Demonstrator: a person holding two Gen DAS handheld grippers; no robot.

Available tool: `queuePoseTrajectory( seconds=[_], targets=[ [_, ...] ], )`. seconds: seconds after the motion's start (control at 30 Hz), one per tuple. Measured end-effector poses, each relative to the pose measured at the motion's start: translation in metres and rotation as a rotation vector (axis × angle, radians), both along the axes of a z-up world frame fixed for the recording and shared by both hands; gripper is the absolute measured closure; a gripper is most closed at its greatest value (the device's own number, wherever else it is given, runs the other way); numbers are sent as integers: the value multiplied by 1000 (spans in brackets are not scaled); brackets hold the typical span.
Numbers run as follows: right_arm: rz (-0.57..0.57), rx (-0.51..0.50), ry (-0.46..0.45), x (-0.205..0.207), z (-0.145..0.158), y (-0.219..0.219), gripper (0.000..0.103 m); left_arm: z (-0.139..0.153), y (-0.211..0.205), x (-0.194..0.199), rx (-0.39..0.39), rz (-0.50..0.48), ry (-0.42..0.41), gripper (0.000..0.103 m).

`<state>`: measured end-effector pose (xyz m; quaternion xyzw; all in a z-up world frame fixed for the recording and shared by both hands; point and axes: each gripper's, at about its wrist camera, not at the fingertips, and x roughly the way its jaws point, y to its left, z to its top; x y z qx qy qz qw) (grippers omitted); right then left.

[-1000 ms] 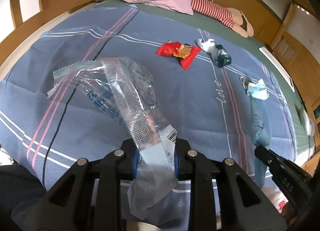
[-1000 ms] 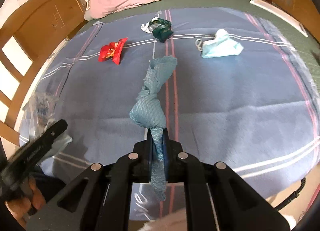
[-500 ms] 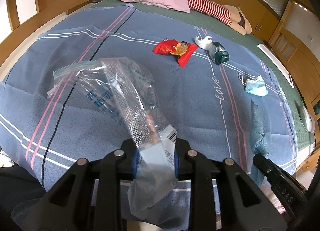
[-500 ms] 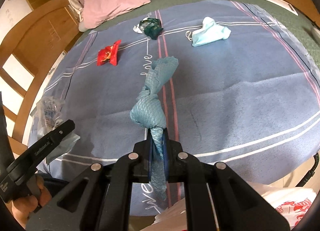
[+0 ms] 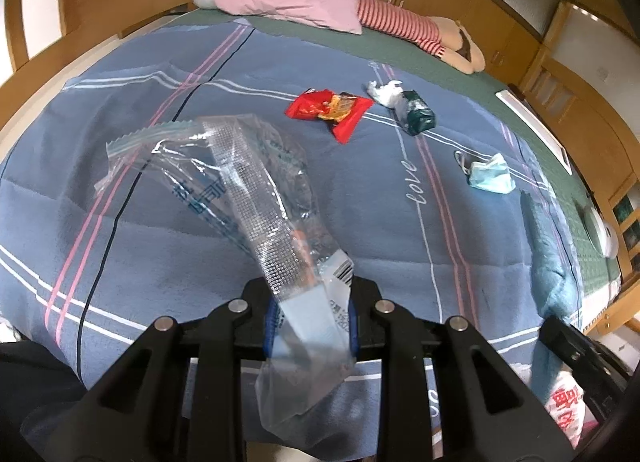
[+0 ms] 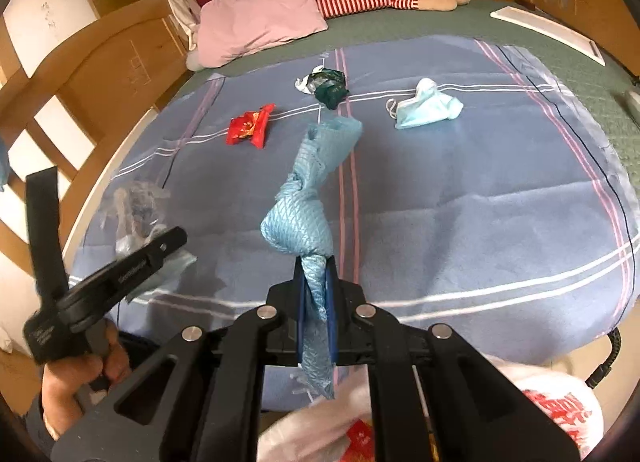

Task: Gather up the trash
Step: 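Carry the clear plastic and blue cloth over the trash bag and open both grippers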

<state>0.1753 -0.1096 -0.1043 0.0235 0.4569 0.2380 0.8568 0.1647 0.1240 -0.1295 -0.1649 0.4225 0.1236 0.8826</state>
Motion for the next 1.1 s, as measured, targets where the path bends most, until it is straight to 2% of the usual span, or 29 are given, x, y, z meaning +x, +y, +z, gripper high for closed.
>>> queuePoseTrajectory(
  seconds=[0.1, 0.23, 0.3, 0.43, 0.5, 0.53, 0.57, 0.63, 0.7, 0.77, 0.87, 0.97, 1.03, 1.1],
  targets=[
    [80, -56, -60, -21, 19, -16, 93, 1, -7, 1, 8, -42, -6, 77],
    [157, -131, -60, -46, 28, -45, 93, 1, -14, 1, 11, -86, -13, 77],
    [181, -181, -29, -58, 23, -61, 93, 2, -16, 1, 5, -107, -20, 77],
    [202, -235, 109, -81, -8, -94, 92, 4, -24, 0, -14, -162, -32, 77],
    [222, -218, 172, -91, -22, -104, 65, 3, -28, 1, -26, -192, -32, 77],
    [231, -206, 175, -96, -23, -103, 34, 3, -30, 1, -29, -207, -34, 77],
    [243, -177, 156, -99, -19, -103, 20, 4, -32, 2, -31, -219, -36, 77],
    [258, -59, 98, -100, -2, -107, 20, 4, -37, 1, -42, -257, -44, 77],
    [210, 11, 45, -92, 14, -113, 20, 7, -44, 0, -67, -323, -67, 77],
    [144, 35, 2, -84, 26, -120, 20, 15, -61, -6, -107, -451, -122, 77],
    [-60, 143, -104, -75, 49, -152, 20, 24, -95, -21, -139, -689, -185, 77],
    [-269, 273, -184, -72, 65, -193, 17, 27, -125, -36, -214, -937, -193, 77],
    [-336, 314, -198, -69, 68, -210, 16, 31, -143, -52, -247, -1103, -205, 77],
    [-362, 293, -198, -63, 69, -215, 16, 31, -163, -69, -260, -1258, -204, 77]
  ],
)
